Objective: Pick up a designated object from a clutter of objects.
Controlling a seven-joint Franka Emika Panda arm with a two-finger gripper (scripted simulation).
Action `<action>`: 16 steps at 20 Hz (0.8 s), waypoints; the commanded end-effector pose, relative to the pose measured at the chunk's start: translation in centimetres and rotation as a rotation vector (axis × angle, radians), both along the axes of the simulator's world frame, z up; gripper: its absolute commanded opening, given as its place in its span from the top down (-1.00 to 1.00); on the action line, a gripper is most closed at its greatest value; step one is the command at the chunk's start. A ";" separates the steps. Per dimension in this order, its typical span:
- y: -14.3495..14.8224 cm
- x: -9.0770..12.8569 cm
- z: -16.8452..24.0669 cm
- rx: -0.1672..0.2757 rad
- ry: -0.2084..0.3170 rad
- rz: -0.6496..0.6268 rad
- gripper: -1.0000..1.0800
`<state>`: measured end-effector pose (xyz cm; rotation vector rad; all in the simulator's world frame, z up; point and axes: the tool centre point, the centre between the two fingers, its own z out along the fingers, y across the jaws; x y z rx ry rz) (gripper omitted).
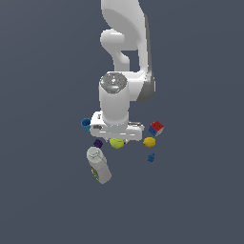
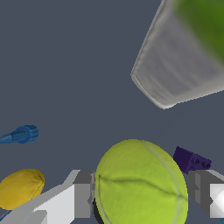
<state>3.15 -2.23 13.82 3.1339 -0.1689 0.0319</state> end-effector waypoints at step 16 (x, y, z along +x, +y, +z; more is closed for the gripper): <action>10.8 2.3 17.3 0.000 0.010 0.000 1.00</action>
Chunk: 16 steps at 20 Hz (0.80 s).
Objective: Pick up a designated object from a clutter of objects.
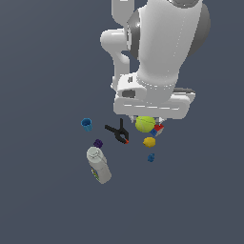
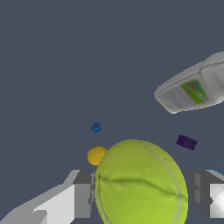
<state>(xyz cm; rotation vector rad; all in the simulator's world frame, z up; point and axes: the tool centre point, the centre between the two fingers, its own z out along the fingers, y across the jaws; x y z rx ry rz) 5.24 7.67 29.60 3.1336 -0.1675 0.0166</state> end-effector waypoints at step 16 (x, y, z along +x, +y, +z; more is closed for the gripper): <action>7.9 2.3 12.5 0.003 0.008 0.000 1.00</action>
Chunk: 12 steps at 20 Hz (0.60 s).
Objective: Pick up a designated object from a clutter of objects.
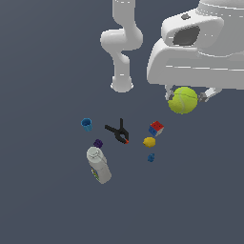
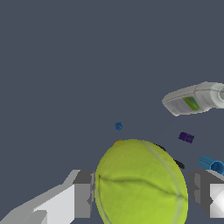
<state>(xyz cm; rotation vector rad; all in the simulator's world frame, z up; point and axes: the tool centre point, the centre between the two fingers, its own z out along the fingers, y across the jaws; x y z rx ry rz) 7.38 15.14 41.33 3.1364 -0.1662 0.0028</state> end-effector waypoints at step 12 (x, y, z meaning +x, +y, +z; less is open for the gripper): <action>1.9 0.8 3.0 0.001 0.002 0.000 1.00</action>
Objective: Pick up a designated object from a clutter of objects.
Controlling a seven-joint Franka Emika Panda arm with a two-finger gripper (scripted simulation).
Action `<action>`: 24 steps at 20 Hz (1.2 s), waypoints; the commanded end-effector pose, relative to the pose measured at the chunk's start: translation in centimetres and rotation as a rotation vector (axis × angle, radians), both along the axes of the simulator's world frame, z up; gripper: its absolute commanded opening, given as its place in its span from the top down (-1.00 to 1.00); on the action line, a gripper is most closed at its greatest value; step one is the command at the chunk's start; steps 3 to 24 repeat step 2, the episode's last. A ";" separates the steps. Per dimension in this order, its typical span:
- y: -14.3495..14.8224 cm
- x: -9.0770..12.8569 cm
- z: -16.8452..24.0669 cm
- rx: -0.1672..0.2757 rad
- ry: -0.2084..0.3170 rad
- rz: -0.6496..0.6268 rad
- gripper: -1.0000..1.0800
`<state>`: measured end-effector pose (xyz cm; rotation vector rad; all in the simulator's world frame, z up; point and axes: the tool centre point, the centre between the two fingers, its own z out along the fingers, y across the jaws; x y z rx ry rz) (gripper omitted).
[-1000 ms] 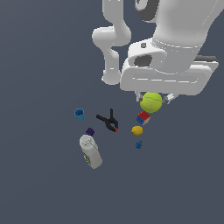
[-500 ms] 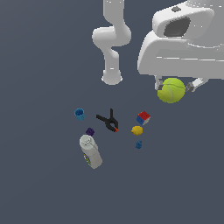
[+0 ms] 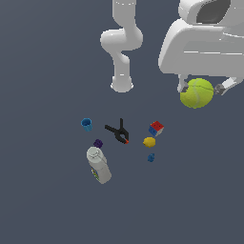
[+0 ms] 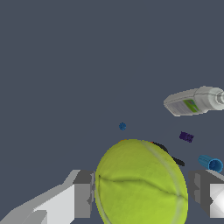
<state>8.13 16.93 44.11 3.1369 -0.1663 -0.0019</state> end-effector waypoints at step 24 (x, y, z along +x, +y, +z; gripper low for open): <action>0.1 0.1 0.3 0.000 -0.001 0.000 1.00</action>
